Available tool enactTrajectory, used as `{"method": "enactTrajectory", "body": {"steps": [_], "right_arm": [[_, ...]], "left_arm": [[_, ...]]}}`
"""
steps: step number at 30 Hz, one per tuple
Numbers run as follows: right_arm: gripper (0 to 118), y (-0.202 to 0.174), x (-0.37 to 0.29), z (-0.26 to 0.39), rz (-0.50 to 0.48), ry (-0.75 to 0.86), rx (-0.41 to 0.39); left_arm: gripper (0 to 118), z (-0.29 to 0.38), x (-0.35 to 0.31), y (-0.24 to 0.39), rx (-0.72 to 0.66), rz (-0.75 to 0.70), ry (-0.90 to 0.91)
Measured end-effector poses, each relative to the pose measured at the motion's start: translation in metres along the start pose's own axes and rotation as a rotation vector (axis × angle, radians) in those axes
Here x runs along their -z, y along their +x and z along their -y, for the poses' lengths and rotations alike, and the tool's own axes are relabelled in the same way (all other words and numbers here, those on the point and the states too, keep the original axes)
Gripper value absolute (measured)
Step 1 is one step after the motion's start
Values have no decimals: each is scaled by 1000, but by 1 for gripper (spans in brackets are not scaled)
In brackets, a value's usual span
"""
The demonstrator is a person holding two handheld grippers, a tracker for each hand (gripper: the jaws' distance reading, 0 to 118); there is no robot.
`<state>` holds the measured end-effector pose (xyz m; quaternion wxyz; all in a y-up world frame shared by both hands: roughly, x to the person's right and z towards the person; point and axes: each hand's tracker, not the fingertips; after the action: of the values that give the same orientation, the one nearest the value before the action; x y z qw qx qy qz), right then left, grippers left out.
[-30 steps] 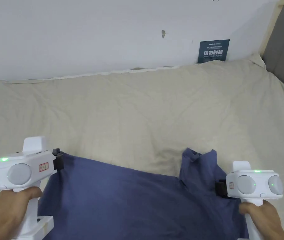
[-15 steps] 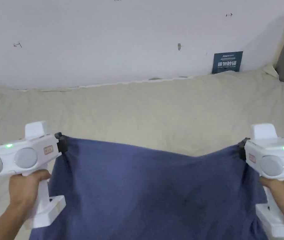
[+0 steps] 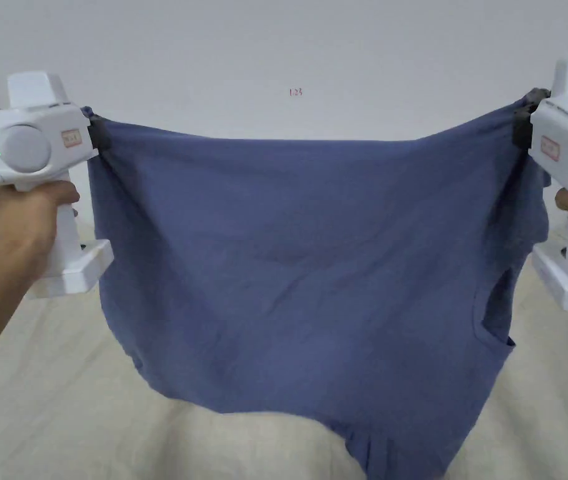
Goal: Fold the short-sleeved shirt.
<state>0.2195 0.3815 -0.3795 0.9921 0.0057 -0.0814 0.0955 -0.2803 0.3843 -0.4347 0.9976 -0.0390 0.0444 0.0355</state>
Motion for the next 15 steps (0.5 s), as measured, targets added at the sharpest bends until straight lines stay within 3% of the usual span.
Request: {"method": "enactTrajectory", "body": {"steps": [3, 8, 12, 15], "right_arm": [[4, 10, 11, -26, -10, 50, 61], [4, 15, 23, -35, -8, 92, 45], [4, 18, 36, -1, -24, 57, 78], [4, 16, 48, 43, -37, -3, 61]], "left_arm": [[3, -24, 4, 0, -35, -11, 56], [3, -27, 20, 9, -30, -12, 76], [3, 5, 41, 18, 2, -12, 57], [3, 49, 59, 22, 26, -7, -6]]}}
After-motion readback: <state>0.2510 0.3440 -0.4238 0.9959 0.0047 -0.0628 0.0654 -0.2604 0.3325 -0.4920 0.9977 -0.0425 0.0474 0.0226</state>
